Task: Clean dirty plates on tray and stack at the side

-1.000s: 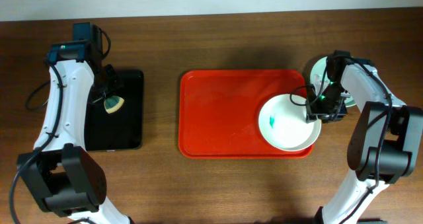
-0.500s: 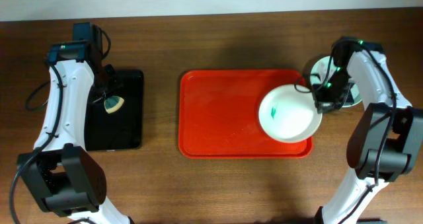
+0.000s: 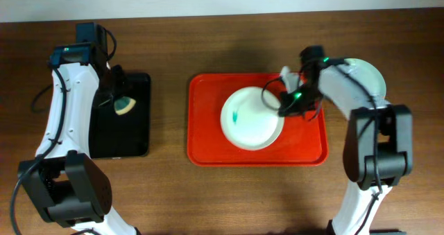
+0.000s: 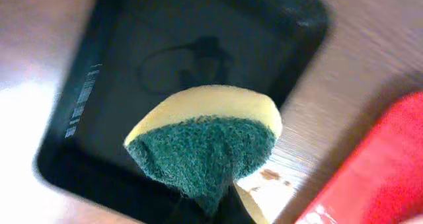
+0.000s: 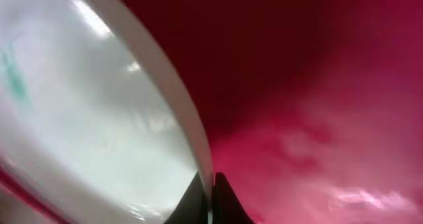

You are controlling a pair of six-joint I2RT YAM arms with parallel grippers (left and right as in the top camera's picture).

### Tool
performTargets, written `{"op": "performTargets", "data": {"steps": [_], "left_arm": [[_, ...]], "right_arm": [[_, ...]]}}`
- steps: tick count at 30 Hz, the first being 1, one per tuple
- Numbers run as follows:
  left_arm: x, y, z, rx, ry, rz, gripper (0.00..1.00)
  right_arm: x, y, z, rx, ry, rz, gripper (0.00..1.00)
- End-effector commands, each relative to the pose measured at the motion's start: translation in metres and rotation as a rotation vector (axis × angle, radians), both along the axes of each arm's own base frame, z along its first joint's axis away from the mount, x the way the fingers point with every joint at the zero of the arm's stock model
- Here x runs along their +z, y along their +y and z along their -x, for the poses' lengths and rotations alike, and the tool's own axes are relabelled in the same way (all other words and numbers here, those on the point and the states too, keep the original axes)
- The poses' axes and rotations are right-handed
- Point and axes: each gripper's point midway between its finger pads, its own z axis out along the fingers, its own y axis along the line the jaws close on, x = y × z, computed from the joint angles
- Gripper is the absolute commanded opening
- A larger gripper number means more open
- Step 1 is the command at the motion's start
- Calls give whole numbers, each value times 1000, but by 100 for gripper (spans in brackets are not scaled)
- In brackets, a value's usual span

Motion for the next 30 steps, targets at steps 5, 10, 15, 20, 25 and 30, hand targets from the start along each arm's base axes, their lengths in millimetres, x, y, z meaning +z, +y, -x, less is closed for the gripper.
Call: {"op": "performTargets", "data": {"steps": [5,10,15,20,25,30], "left_arm": [[-16,-60,4,-209,3,118,0],[-25,-113,8,-333,-3,168,0],[-21,-172,9,-438,-49,208,0],[-29,-216,11,-473,-91,230,0],[-48,-248,13,-520,-117,245,0],[-72,-275,10,-497,-117,274,0]], "right_arm": [[-18,21,-5,-160,12,-23,7],[-18,21,-6,-163,9,-24,23],[-18,25,-8,-152,-6,-27,17],[-17,26,-13,-219,3,-33,4],[-17,26,-13,-226,3,-36,4],[-17,27,-14,-226,-1,-37,4]]}}
